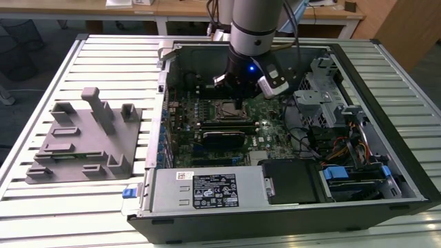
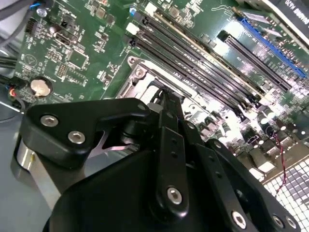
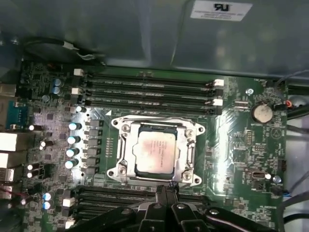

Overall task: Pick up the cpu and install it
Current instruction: 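Install the second cpu locking lever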

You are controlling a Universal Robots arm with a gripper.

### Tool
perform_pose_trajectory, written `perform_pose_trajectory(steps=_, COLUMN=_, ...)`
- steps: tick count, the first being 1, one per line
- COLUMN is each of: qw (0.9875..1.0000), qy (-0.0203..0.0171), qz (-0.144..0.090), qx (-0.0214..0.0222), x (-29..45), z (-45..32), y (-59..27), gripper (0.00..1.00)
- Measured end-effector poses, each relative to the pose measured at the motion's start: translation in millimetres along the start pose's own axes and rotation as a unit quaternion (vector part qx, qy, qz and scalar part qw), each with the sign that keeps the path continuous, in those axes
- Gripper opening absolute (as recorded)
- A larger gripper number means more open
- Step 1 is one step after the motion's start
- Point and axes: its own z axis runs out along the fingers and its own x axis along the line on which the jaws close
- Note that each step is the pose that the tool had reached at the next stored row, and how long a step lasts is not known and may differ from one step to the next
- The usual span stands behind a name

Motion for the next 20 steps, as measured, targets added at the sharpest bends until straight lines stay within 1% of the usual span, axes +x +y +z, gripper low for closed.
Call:
perform_pose_trajectory(steps=4, qw=1.0000, qy=0.0000, qz=0.000, qx=-0.0001, x=5.2, z=2.0, y=-1.5, gripper=0.11)
perform_pose_trajectory(steps=8, qw=1.0000, qy=0.0000, qz=0.000, qx=-0.0002, x=10.8, z=3.6, y=-9.1, gripper=0.11)
perform_pose_trajectory(steps=10, qw=1.0000, qy=0.0000, qz=0.000, qx=-0.0001, x=15.1, z=4.6, y=-10.9, gripper=0.11)
perform_pose_trajectory(steps=13, qw=1.0000, qy=-0.0001, qz=0.000, qx=-0.0009, x=22.6, z=6.2, y=-11.1, gripper=0.11)
perform_pose_trajectory(steps=16, qw=1.0000, qy=-0.0001, qz=0.000, qx=-0.0010, x=25.7, z=11.0, y=-11.3, gripper=0.11)
perform_pose_trajectory(steps=20, qw=1.0000, qy=0.0001, qz=0.000, qx=-0.0010, x=27.0, z=18.0, y=-11.6, gripper=0.11)
